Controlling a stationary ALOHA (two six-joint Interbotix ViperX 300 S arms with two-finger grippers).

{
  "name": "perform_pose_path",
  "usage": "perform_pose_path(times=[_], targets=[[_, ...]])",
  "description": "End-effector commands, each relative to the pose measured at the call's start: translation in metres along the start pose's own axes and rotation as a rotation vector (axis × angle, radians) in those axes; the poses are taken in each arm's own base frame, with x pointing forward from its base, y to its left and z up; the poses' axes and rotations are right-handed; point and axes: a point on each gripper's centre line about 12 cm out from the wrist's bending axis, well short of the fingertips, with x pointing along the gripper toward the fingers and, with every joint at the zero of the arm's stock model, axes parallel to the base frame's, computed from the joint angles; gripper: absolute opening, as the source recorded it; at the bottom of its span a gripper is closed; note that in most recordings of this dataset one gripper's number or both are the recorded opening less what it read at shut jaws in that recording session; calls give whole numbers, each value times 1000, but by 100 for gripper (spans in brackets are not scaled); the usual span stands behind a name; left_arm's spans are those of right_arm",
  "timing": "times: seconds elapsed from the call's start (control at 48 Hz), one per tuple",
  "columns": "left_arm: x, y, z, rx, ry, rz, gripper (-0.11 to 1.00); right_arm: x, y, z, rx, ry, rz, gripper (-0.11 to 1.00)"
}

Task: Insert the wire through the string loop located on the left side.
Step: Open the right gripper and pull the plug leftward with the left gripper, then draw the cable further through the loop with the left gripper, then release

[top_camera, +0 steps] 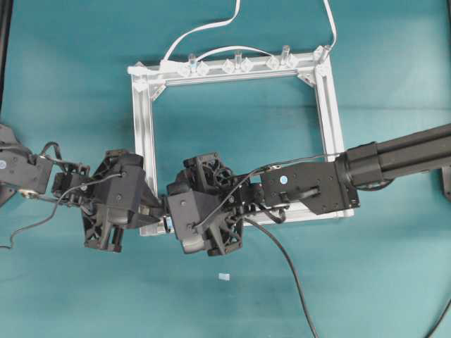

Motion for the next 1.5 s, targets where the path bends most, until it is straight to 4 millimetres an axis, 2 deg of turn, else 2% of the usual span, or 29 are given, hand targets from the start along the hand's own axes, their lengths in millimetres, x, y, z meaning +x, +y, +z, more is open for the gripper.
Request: perform_pose_path(times=[0.0,0.209,0.647,0.959,1.481], targets=[[-4,-3,12,1,-41,-9,22,-13,3,20,-9,-54,4,90],[-13,-6,7,9,-17,-16,22,-17,3,20,-9,-57,4,90],[-65,-4,-26,-1,69,-24,22,-20,4,17,-10,-49,5,90],[-91,-5,-40,-12,77,-34,22,-19,3,15,-9,-46,4,90],[-94,-15,-48,-31,94,-65,22,-19,3,15,-11,-46,4,89]])
